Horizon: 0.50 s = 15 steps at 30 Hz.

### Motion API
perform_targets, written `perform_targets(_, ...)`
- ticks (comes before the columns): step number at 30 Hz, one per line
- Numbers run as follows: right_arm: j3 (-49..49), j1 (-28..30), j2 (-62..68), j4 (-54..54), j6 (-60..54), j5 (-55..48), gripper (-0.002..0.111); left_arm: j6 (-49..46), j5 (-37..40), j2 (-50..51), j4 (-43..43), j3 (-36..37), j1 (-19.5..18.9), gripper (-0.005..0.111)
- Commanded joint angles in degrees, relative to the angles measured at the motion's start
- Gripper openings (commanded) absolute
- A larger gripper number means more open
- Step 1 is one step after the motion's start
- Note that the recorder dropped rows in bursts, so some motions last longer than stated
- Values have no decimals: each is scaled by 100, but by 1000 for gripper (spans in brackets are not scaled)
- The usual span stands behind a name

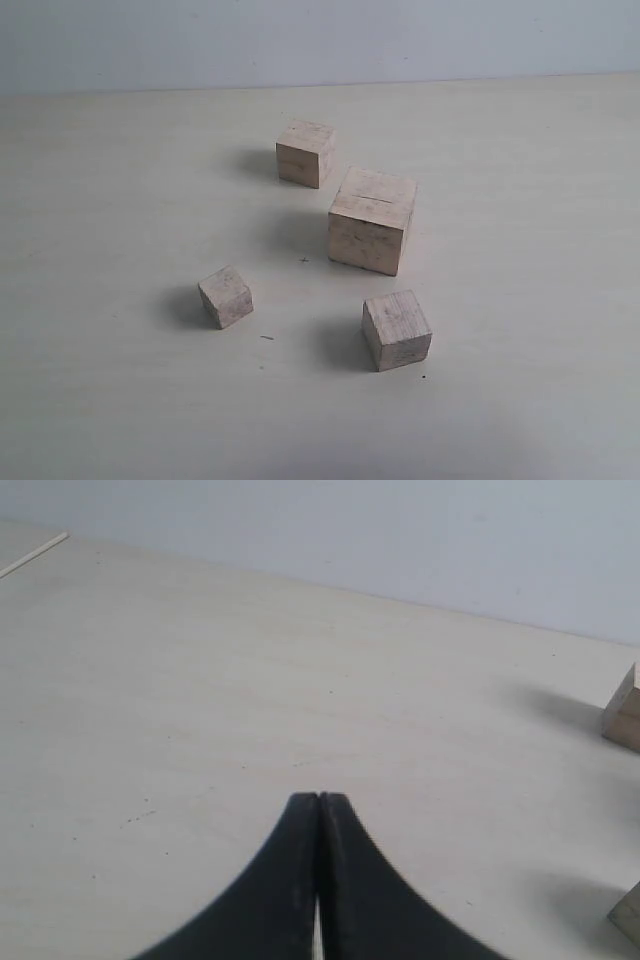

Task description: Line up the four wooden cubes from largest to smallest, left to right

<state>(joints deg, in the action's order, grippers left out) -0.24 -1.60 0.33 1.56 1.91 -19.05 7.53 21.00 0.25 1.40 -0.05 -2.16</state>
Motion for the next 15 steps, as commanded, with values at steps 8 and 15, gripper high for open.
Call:
perform_targets(8,24,23,-33,584,-32,2324,0,22,-24,-25,-11,5,37,0)
perform_targets(15,24,23,-33,647,77,3522,0,22,-24,-25,-11,5,37,0)
